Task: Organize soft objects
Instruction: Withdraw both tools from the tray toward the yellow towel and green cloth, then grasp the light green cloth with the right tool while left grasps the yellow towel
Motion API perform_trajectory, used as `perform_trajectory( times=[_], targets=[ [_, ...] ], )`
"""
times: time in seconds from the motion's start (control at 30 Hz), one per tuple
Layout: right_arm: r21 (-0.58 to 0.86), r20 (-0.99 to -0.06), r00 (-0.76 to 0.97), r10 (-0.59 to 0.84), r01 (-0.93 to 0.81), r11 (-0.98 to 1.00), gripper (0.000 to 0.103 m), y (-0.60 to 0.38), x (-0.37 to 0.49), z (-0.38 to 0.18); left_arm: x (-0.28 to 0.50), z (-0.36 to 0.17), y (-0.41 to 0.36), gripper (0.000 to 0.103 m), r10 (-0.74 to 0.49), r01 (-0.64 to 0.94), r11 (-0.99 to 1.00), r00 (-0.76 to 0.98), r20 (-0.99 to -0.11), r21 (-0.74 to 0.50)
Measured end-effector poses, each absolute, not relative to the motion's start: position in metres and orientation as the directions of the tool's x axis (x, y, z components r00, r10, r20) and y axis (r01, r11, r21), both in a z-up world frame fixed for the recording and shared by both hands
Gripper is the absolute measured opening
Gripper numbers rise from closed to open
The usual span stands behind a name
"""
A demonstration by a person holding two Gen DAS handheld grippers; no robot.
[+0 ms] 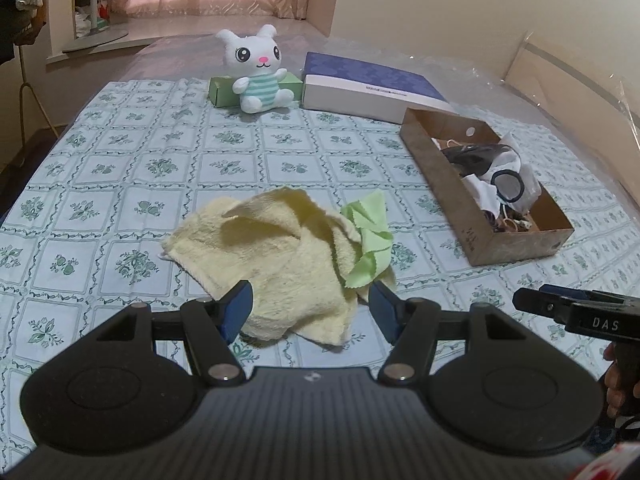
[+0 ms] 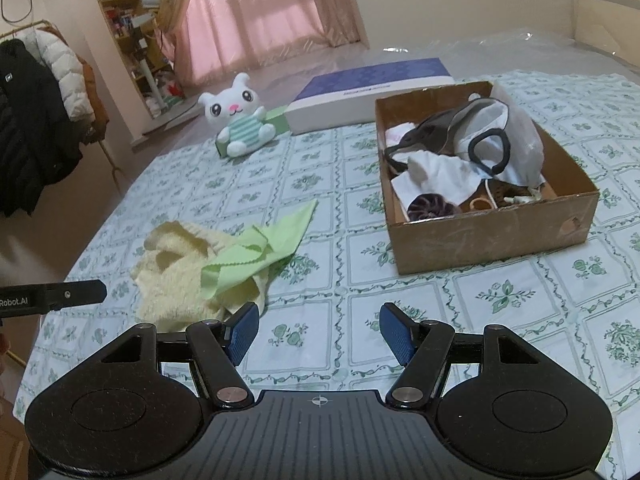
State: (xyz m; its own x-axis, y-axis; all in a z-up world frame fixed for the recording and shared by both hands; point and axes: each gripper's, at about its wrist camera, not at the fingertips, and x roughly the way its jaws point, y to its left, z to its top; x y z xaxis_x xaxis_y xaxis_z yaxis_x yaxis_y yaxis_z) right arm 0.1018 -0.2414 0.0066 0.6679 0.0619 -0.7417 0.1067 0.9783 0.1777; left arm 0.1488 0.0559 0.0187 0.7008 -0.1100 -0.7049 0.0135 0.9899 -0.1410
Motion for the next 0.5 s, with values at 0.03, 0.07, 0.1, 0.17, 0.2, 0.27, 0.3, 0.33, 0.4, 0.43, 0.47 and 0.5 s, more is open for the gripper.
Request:
perform_trajectory(
  times=[0.03, 0.07, 0.1, 0.17, 0.2, 0.27, 0.3, 0.33, 0.4, 0.43, 0.47, 0.5],
  targets=[
    [0.175, -0.746, 0.663, 0.063, 0.105, 0.979, 0.067, -0.24, 0.103, 0.005, 0.149, 0.018, 0.056, 0.061, -0.108, 0.013, 0.99, 0.699, -0.707, -0.138],
    [0.172, -0.75, 0.658, 0.063, 0.102, 0.98, 0.067, -0.239, 0.103, 0.004, 0.15, 0.016, 0.056, 0.061, -0.106, 0.011, 0.991, 0.697, -0.709, -0.137],
    [0.17, -0.754, 0.654, 0.064, 0.1, 0.98, 0.067, -0.239, 0.104, 0.002, 0.15, 0.015, 0.057, 0.061, -0.105, 0.01, 0.991, 0.695, -0.711, -0.137],
    [0.165, -0.759, 0.648, 0.065, 0.095, 0.982, 0.067, -0.237, 0.105, -0.001, 0.152, 0.012, 0.058, 0.061, -0.103, 0.006, 0.991, 0.69, -0.717, -0.136],
    [0.163, -0.761, 0.645, 0.065, 0.093, 0.982, 0.067, -0.236, 0.106, -0.002, 0.153, 0.011, 0.058, 0.061, -0.101, 0.004, 0.991, 0.686, -0.72, -0.135],
    [0.162, -0.767, 0.638, 0.068, 0.09, 0.983, 0.067, -0.235, 0.107, -0.005, 0.154, 0.008, 0.058, 0.061, -0.096, 0.001, 0.991, 0.681, -0.726, -0.13],
    [0.163, -0.769, 0.636, 0.072, 0.087, 0.983, 0.067, -0.234, 0.108, -0.006, 0.155, 0.006, 0.058, 0.061, -0.093, -0.001, 0.992, 0.678, -0.729, -0.127],
    [0.163, -0.771, 0.632, 0.076, 0.082, 0.983, 0.067, -0.233, 0.109, -0.008, 0.156, 0.004, 0.059, 0.061, -0.091, -0.003, 0.992, 0.676, -0.732, -0.125],
    [0.161, -0.776, 0.626, 0.079, 0.076, 0.984, 0.067, -0.231, 0.111, -0.011, 0.158, 0.001, 0.06, 0.061, -0.09, -0.006, 0.992, 0.67, -0.737, -0.126],
    [0.161, -0.779, 0.622, 0.081, 0.074, 0.984, 0.067, -0.23, 0.112, -0.012, 0.159, 0.0, 0.06, 0.061, -0.089, -0.007, 0.992, 0.667, -0.739, -0.126],
    [0.16, -0.782, 0.618, 0.082, 0.072, 0.984, 0.067, -0.23, 0.113, -0.014, 0.16, -0.002, 0.061, 0.061, -0.089, -0.008, 0.992, 0.665, -0.742, -0.126],
    [0.16, -0.785, 0.614, 0.083, 0.072, 0.984, 0.067, -0.229, 0.114, -0.016, 0.161, -0.003, 0.061, 0.061, -0.088, -0.01, 0.992, 0.663, -0.744, -0.126]
  ],
)
